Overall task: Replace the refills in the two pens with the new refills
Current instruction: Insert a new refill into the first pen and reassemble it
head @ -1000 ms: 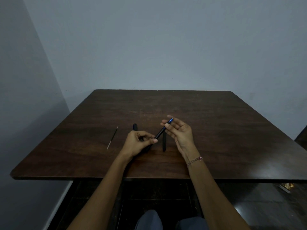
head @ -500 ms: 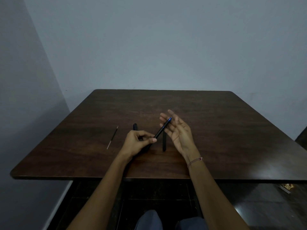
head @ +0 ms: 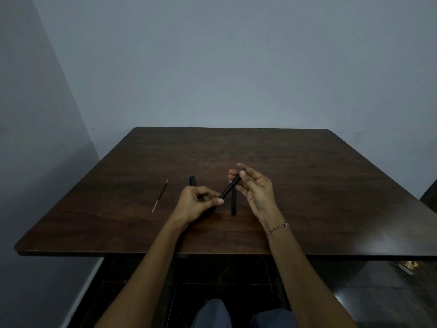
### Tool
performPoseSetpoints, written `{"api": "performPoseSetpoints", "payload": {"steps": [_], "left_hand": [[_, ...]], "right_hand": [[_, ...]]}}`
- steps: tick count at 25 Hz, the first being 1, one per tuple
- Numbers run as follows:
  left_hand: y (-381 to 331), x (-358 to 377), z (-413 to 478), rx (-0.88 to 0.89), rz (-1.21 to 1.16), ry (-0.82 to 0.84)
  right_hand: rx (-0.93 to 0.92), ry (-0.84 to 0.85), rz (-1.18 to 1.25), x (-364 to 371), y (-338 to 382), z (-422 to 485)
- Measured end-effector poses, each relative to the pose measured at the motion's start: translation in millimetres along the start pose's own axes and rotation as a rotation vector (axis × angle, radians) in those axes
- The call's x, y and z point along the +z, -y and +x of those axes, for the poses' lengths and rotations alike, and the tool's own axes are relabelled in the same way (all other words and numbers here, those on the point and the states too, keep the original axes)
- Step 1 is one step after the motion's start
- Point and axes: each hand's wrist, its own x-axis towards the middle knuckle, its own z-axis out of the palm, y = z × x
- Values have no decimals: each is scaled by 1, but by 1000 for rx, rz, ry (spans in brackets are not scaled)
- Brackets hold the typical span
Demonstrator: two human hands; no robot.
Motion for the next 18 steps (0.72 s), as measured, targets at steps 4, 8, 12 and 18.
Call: {"api": "performPoseSetpoints", "payload": {"steps": [4,8,12,18], "left_hand": [[-1,1,-1,5,-3,7],[-2,0,-1,2,22,45],[-5,0,-2,-18,0,13],[-9,0,-3,-50,3,6]], "right_hand": [[9,-127,-85,-3,0,2],[-35,-217,-255,-5,-5,3],[-7,-103,-83,-4,-4,2],[106,91,111,-4,0,1]]}}
